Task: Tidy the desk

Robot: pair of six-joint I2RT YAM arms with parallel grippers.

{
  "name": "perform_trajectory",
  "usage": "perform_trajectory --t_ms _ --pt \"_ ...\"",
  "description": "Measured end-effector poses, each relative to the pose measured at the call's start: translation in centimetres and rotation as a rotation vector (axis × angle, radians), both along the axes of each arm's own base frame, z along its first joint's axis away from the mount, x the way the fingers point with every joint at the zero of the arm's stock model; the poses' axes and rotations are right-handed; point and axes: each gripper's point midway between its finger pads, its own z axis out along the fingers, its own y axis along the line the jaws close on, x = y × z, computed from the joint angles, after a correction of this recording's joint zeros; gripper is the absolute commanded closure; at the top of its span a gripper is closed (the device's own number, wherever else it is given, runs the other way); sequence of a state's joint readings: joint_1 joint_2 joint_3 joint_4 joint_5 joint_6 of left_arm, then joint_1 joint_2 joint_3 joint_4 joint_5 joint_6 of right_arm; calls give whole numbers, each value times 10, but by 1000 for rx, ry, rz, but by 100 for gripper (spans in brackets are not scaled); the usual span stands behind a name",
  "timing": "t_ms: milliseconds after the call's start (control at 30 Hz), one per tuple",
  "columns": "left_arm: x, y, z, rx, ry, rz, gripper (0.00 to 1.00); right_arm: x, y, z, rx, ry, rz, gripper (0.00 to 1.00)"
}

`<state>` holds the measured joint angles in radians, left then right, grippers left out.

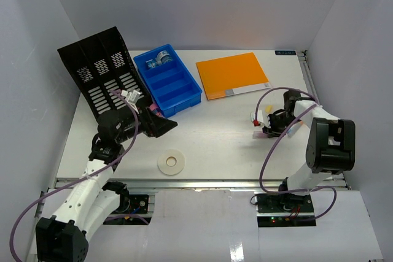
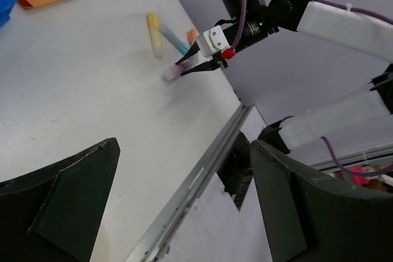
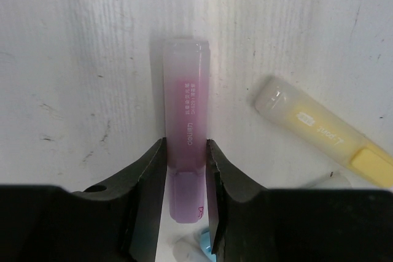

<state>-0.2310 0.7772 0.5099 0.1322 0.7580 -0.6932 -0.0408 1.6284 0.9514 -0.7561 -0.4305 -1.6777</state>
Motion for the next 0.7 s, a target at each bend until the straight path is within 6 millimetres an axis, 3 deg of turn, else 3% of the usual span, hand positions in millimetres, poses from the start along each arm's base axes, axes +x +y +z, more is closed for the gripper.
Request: perform_trajectory --t_ms 100,267,500,700 --pt "-5 -5 0 -94 70 -19 2 -8 8 17 38 -12 -7 92" --pt "-3 -20 0 -169 163 -42 2 -16 28 63 134 -85 -47 92" --pt "-1 -80 -8 -161 286 -104 4 -22 85 120 364 -71 -145 92" --pt "30 -117 -20 -161 391 -23 9 -15 125 146 517 -15 -348 92"
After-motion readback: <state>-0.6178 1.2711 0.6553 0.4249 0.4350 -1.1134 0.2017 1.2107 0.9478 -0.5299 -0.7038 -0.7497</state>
